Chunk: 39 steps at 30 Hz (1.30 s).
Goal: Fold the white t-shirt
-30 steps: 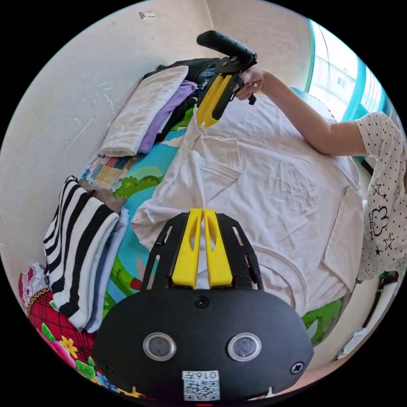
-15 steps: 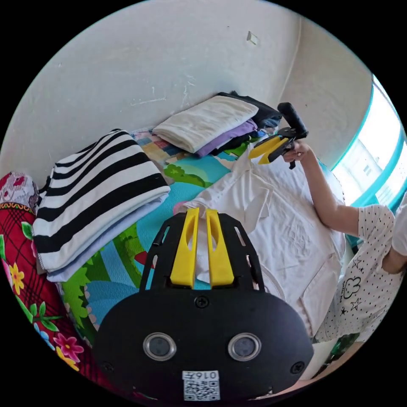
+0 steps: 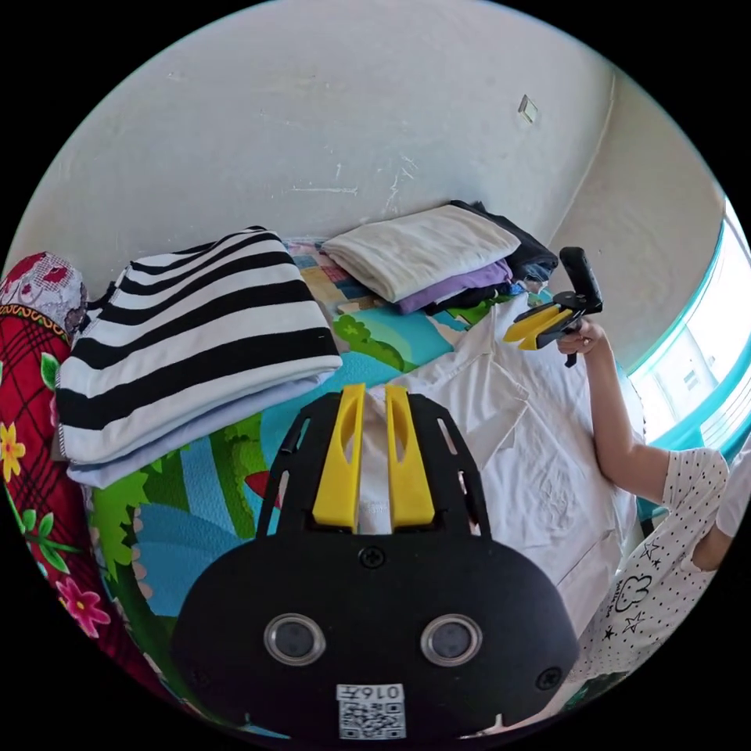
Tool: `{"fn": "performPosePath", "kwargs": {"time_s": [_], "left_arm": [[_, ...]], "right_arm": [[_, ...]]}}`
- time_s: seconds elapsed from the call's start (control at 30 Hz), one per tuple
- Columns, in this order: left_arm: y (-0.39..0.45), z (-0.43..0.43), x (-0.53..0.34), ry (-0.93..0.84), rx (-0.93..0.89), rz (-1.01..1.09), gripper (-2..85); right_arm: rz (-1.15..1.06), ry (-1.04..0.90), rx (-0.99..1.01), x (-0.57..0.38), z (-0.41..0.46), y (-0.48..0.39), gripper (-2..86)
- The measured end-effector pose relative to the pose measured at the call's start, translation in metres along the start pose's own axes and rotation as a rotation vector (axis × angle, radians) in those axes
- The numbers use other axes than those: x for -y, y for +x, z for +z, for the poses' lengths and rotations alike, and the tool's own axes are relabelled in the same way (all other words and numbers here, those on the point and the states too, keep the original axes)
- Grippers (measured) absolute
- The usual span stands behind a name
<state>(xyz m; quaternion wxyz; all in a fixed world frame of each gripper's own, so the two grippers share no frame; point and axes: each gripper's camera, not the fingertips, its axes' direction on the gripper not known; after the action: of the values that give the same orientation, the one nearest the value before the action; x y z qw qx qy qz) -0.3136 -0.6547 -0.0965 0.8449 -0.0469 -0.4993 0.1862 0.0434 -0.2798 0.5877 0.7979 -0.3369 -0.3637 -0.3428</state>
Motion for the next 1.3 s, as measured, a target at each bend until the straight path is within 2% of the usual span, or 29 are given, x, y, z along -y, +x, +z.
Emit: {"fn": "performPosePath", "kwargs": {"time_s": [0.13,0.3,0.47,0.6,0.7,0.77,0.87,1.07,1.23,1.3], "left_arm": [[-0.009,0.01,-0.003,-0.045,-0.031,-0.017,1.8],[-0.002,0.04,-0.004,-0.091,-0.152,-0.041,5.6],[0.014,0.067,-0.005,-0.17,-0.008,-0.004,4.1],[0.019,0.064,-0.005,-0.112,0.088,0.026,-0.2],[0.008,0.06,-0.003,-0.063,0.064,-0.006,-0.7],[-0.002,0.062,-0.004,-0.042,0.041,-0.035,-0.8],[-0.017,0.07,-0.005,-0.003,0.009,-0.092,-0.9],[-0.03,0.101,-0.005,-0.016,0.023,-0.128,-0.9],[-0.044,0.107,-0.005,-0.053,-0.08,-0.062,-0.8],[-0.057,0.098,-0.006,-0.06,-0.19,-0.066,-0.9]], "right_arm": [[0.022,-0.072,0.004,0.003,0.016,0.015,9.2],[0.043,-0.037,0.054,0.011,0.021,0.029,9.8],[0.066,-0.049,0.043,0.024,0.032,0.039,8.3],[0.055,-0.023,-0.029,0.031,0.031,0.037,4.7],[0.083,0.114,0.019,0.029,0.013,0.044,2.2],[0.192,0.255,0.089,0.026,0.0,0.06,1.6],[0.301,0.337,0.13,0.026,0.001,0.075,1.1],[0.327,0.157,-0.146,0.051,0.033,0.066,1.0],[0.251,0.094,-0.187,0.052,0.032,0.056,2.2],[0.262,0.114,-0.141,0.045,0.022,0.059,3.5]]}}
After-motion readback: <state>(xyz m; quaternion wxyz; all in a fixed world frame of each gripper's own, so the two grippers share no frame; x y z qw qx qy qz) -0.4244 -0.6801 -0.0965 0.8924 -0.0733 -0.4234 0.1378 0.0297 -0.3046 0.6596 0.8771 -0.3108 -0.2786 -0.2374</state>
